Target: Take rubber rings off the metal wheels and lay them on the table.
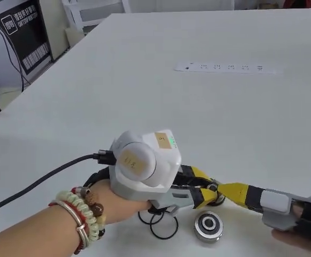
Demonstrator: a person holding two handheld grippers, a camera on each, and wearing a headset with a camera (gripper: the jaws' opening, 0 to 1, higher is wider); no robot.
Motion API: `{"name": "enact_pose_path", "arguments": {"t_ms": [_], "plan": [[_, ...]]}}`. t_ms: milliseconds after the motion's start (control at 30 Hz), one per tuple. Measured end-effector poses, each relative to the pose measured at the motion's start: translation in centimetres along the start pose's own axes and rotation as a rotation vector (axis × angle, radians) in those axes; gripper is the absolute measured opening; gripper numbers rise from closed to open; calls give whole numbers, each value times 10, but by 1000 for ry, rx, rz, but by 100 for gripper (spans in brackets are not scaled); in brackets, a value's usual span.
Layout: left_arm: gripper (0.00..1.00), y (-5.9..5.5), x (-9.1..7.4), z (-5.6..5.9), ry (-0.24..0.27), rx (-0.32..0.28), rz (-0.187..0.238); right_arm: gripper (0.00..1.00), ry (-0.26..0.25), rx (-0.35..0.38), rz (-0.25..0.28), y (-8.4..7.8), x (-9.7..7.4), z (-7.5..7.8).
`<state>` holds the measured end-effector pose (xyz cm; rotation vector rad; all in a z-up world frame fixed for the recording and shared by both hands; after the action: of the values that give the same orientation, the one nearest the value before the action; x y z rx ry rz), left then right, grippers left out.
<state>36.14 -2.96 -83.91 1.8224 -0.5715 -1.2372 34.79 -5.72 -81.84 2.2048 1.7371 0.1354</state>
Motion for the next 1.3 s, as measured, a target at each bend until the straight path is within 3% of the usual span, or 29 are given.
{"name": "enact_pose_path", "arguments": {"t_ms": [300, 600, 933, 1200, 1300], "plan": [[14, 1, 1, 0, 8, 10, -4, 0, -27, 9, 15, 3, -1, 7], [14, 2, 1, 1, 10, 48, -32, 0, -98, 3, 17, 1, -4, 18], [16, 5, -3, 3, -9, 67, -44, 0, -114, 1, 16, 0, -6, 17], [17, 20, -8, 6, -21, 65, -9, 0, -122, -6, 43, 5, -15, 15], [24, 25, -9, 11, -36, 77, -1, 0, -119, -1, 63, 9, -18, 13]]}}
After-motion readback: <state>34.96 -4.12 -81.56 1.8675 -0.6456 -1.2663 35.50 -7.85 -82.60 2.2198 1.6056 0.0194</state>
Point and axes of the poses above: the centre of the closed fingertips' face, and the gripper's own axes: x roughly forward along the fingers, z roughly to its right, y roughly out of its top, the point moved 2 cm from there along -x, roughly backward along the fingers, and after that the axes turned 8 degrees about x, right-handed, at the moved point
